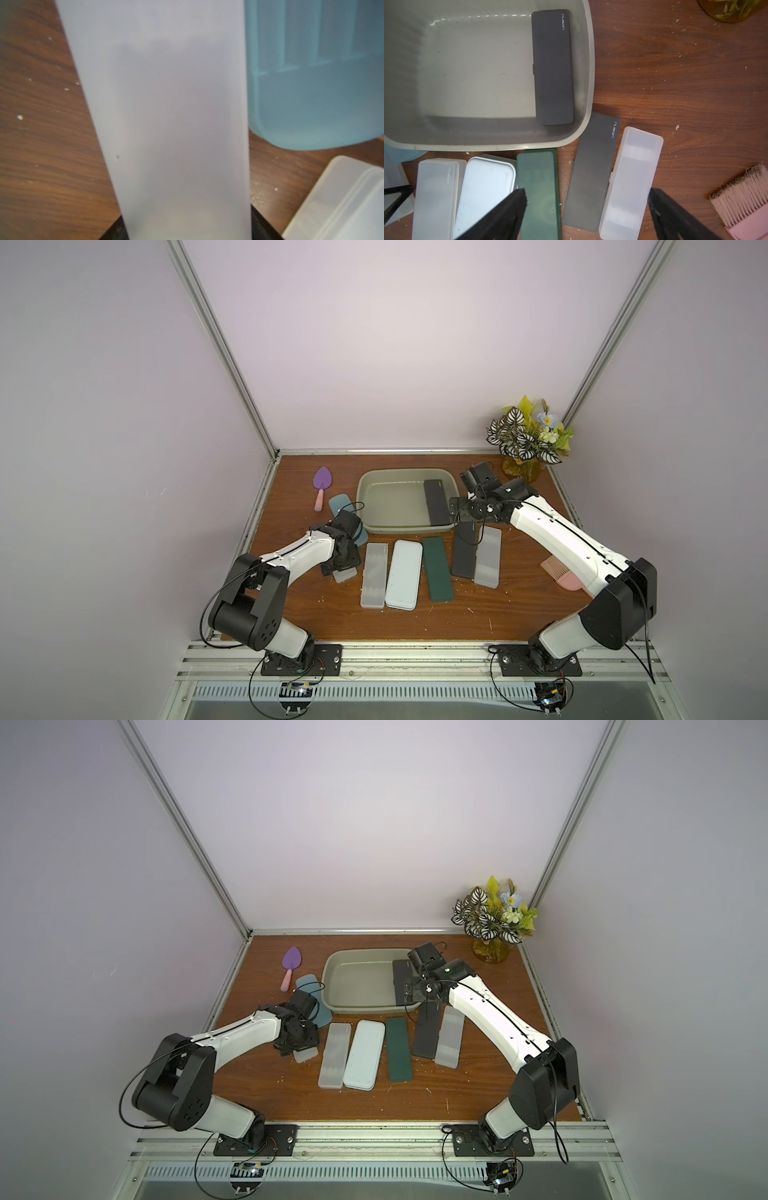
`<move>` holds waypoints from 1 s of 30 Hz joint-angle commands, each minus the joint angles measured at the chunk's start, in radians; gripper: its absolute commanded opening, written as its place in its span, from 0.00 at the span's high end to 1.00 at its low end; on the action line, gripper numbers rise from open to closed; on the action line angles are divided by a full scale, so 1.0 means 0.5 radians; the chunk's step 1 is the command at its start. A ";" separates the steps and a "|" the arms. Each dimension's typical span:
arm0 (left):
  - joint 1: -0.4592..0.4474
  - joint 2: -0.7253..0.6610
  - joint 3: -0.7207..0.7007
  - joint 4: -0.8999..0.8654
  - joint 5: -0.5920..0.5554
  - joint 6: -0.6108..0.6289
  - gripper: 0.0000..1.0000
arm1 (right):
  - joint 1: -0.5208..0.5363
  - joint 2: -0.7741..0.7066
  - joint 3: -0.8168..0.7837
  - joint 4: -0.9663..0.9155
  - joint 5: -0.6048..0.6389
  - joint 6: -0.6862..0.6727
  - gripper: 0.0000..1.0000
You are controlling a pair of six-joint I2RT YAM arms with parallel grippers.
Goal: Put the pencil case into the storage box
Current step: Pick up the pencil case from the center of the board, then place the pencil case at the storage box.
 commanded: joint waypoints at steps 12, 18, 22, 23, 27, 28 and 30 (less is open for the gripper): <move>-0.016 -0.603 0.197 -0.533 0.055 0.132 0.37 | -0.009 -0.140 0.033 -0.040 -0.008 -0.033 0.01; -0.016 -0.563 0.561 -0.655 0.105 0.197 0.39 | -0.013 -0.170 0.020 -0.050 -0.003 -0.037 0.01; -0.058 -0.293 0.880 -0.652 0.089 0.260 0.39 | -0.035 -0.190 0.000 -0.053 0.007 -0.050 0.01; -0.080 -0.203 0.975 -0.652 0.084 0.275 0.39 | -0.045 -0.195 -0.009 -0.055 0.006 -0.055 0.01; -0.164 0.127 1.303 -0.647 0.037 0.331 0.39 | -0.086 -0.213 -0.043 -0.054 -0.009 -0.068 0.01; -0.176 0.211 1.379 -0.648 0.028 0.341 0.38 | -0.096 -0.216 -0.051 -0.054 -0.014 -0.073 0.01; -0.197 0.358 1.524 -0.642 0.021 0.361 0.38 | -0.120 -0.226 -0.068 -0.050 -0.027 -0.085 0.01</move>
